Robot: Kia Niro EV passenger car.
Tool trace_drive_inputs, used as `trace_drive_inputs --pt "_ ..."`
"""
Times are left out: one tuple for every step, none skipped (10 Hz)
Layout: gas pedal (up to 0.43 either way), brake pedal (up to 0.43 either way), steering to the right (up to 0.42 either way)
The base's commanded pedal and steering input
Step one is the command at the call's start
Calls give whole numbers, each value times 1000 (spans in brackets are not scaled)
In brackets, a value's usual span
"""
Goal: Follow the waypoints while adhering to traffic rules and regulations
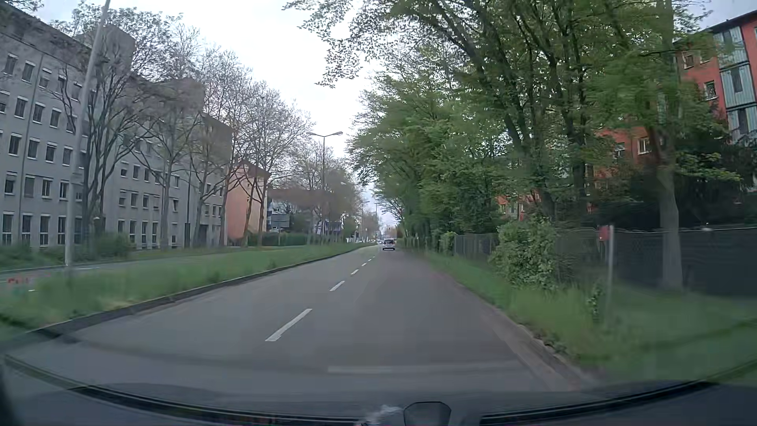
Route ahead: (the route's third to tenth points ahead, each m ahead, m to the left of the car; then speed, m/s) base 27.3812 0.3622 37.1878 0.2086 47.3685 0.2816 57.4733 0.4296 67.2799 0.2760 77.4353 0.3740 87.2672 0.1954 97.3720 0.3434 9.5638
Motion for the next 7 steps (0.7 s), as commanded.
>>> trace_drive_inputs --pt "138 0 10" --pt "138 0 9" --pt "138 0 9" --pt "138 0 7" --pt "138 0 6" --pt "138 0 6" --pt "98 0 4"
